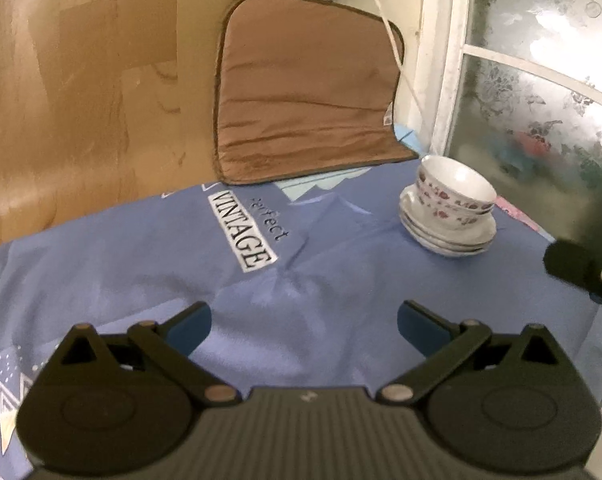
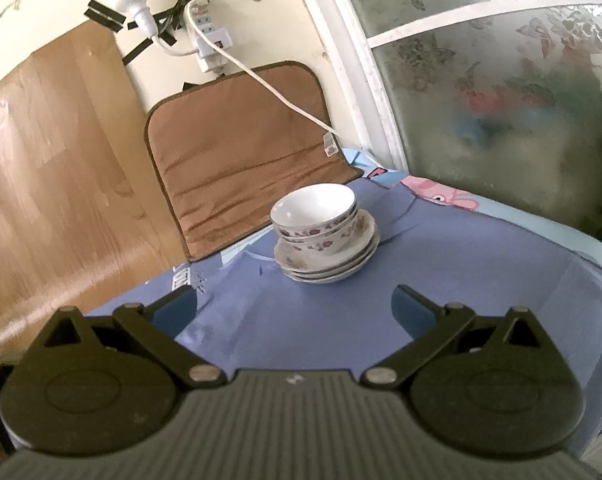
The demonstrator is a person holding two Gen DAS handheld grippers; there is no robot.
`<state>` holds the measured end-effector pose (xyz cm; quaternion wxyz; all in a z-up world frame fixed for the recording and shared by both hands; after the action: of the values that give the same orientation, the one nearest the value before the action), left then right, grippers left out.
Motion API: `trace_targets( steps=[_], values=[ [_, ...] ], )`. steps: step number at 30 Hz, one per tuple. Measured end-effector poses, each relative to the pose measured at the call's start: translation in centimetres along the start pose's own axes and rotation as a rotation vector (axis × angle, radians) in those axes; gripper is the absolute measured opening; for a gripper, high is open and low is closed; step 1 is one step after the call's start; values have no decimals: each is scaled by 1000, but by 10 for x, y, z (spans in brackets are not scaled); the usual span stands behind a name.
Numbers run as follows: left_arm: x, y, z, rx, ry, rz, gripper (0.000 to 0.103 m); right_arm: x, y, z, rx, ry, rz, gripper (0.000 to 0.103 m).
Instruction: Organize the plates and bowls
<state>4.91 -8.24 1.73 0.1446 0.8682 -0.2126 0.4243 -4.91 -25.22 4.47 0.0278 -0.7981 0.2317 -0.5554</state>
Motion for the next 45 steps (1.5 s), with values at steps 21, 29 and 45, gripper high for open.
trace_targets(
  steps=[21,29,45],
  values=[
    [-12,4,3,91,-37,43,103,-10,0,4,24,-3,59,103],
    [-14,6,5,101,-54,52,103,-11,3,4,18,-3,71,103],
    [-14,3,3,137,-45,63,103,-13,3,4,15,-6,77,103]
  ],
)
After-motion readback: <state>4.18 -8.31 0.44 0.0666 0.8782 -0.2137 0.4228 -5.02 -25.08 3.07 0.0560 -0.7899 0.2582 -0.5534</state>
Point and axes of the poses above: each gripper's, at about its wrist camera, not at the fingertips, and z roughly the way its jaws point, y to its right, x to its top, the point moved 7 cm from there along z, roughly the way its jaws point
